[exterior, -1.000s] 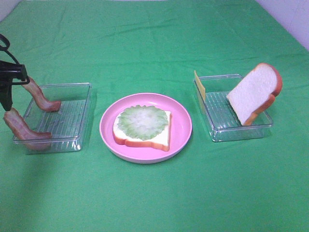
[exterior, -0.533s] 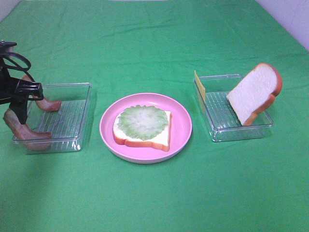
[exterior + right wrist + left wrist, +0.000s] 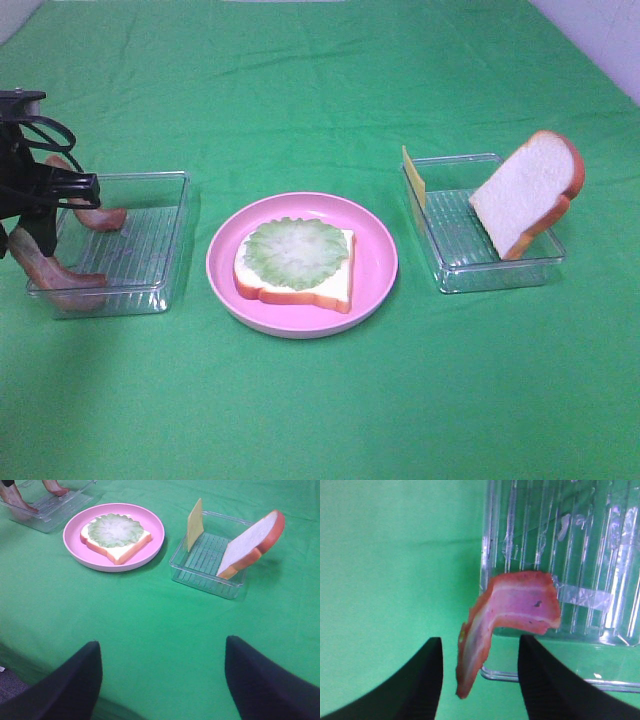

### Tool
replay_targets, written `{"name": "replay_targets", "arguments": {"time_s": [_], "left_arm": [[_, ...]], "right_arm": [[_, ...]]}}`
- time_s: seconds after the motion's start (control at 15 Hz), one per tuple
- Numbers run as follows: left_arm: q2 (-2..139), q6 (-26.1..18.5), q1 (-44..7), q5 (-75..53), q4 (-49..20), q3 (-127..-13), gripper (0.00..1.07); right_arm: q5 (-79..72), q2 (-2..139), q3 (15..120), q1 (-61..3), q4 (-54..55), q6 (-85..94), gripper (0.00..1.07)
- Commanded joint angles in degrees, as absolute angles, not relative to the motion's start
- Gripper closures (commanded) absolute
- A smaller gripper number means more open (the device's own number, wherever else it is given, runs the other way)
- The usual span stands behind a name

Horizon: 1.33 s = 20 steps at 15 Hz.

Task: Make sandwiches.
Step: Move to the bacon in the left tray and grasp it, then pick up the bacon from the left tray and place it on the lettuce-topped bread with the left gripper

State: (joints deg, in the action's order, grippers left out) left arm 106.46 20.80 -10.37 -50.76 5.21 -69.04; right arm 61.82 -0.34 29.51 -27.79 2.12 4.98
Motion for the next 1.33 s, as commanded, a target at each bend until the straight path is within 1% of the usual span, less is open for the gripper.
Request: {"name": "replay_targets", "arguments": {"time_s": [0.07, 0.2, 0.27, 0.33, 0.4, 0.47, 0.53, 0.87, 1.0, 1.2, 1.27, 1.33], "left_arm": [[107.1, 20.7, -10.2, -50.2, 5.1, -69.2, 0.64], [107.1, 20.7, -10.2, -50.0, 5.2, -69.2, 0.65], [107.1, 20.7, -10.2, -49.7, 5.3, -69.2, 0.68], [107.1, 20.7, -10.2, -49.3, 5.4, -69.2, 0.74], [107.1, 20.7, -10.2, -49.0, 5.4, -69.2, 0.83], [107.1, 20.9, -10.2, -48.5, 5.4, -69.2, 1.03], [107.1, 20.9, -10.2, -48.5, 5.4, -69.2, 1.07], [104.7, 20.9, -10.2, -48.5, 4.6, -69.3, 1.07], [100.8, 19.3, -10.2, -48.5, 1.9, -69.3, 1.07], [94.8, 13.7, -10.2, -46.9, -6.2, -69.3, 1.07], [92.9, 10.9, -10.2, -45.4, -9.8, -69.3, 1.07], [91.0, 6.3, -10.2, -43.0, -15.6, -69.3, 1.07]], "right_arm": [[61.2, -1.1, 29.4, -27.6, 1.9, 5.6, 0.4], [61.2, -1.1, 29.4, -27.6, 1.9, 5.6, 0.4], [61.2, -1.1, 29.4, -27.6, 1.9, 5.6, 0.4], [61.2, -1.1, 29.4, -27.6, 1.9, 5.6, 0.4], [61.2, -1.1, 29.4, -27.6, 1.9, 5.6, 0.4], [61.2, -1.1, 29.4, -27.6, 1.9, 5.6, 0.4], [61.2, -1.1, 29.4, -27.6, 1.9, 5.6, 0.4], [61.2, -1.1, 29.4, -27.6, 1.9, 5.6, 0.4], [61.2, -1.1, 29.4, -27.6, 1.9, 5.6, 0.4], [61.2, -1.1, 29.4, -27.6, 1.9, 5.6, 0.4], [61.2, -1.1, 29.4, -27.6, 1.9, 5.6, 0.4], [61.2, -1.1, 29.4, -27.6, 1.9, 5.6, 0.4]]}}
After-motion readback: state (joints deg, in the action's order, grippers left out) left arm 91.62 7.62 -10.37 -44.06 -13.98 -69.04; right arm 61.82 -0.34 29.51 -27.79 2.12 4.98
